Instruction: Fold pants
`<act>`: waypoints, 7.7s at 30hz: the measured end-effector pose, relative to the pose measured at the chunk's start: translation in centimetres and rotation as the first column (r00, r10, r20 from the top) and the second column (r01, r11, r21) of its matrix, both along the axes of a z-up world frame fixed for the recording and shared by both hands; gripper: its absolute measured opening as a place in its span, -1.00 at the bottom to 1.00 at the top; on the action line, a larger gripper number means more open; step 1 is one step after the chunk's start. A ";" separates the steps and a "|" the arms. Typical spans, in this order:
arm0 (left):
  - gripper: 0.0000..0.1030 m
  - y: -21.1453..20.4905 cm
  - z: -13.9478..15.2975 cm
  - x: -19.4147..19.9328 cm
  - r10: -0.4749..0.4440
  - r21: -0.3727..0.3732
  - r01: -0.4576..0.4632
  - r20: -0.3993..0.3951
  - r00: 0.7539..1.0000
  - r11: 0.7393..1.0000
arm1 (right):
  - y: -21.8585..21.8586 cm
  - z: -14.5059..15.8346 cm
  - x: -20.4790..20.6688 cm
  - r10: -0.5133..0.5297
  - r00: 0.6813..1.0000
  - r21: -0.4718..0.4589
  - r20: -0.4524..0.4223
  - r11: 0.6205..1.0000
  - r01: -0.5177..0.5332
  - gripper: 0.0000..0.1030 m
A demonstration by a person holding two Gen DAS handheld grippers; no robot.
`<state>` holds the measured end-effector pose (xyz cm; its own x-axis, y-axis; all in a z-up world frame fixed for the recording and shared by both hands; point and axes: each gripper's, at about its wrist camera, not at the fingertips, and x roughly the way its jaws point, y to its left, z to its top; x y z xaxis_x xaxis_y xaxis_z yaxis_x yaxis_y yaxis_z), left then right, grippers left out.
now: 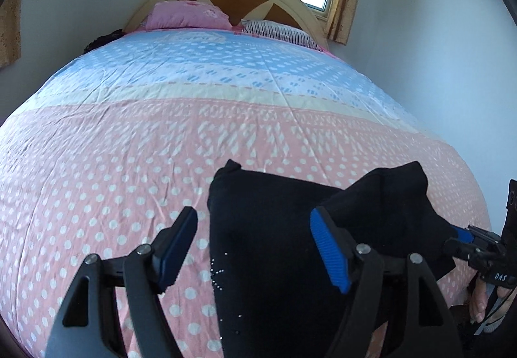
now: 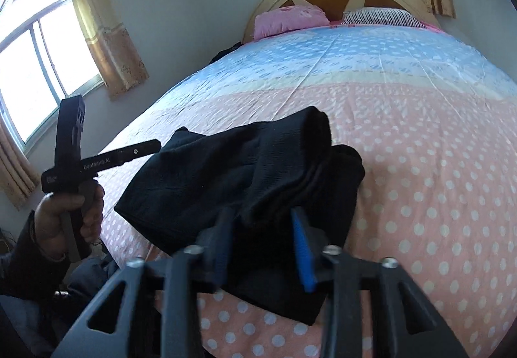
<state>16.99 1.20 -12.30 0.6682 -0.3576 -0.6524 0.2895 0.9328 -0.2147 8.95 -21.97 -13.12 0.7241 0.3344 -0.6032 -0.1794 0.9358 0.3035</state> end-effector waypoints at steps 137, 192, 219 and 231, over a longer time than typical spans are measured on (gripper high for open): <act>-0.67 15.6 3.4 -2.8 0.253 0.016 -0.257 0.136 0.958 0.966 | 18.3 6.4 18.9 0.269 0.963 -0.026 0.004 0.963 -0.269 -0.50; 0.91 14.8 9.4 -12.4 0.402 0.048 -0.443 0.340 0.850 0.895 | 16.2 13.5 1.0 0.115 0.938 -0.202 0.326 0.978 -0.050 0.34; 1.00 13.7 10.3 -13.9 0.398 0.031 -0.445 0.395 0.828 0.895 | 17.2 13.5 0.1 0.142 0.929 -0.211 0.341 0.975 -0.072 0.36; 1.00 13.7 10.0 -13.8 0.397 0.038 -0.446 0.392 0.830 0.894 | 17.1 13.5 0.2 0.141 0.930 -0.209 0.341 0.975 -0.071 0.36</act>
<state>3.20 14.92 -2.27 0.9326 0.0806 -0.3518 -0.1041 0.9934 -0.0482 9.12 -4.88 0.41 0.8676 0.3251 -0.3762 -0.3427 0.9392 0.0212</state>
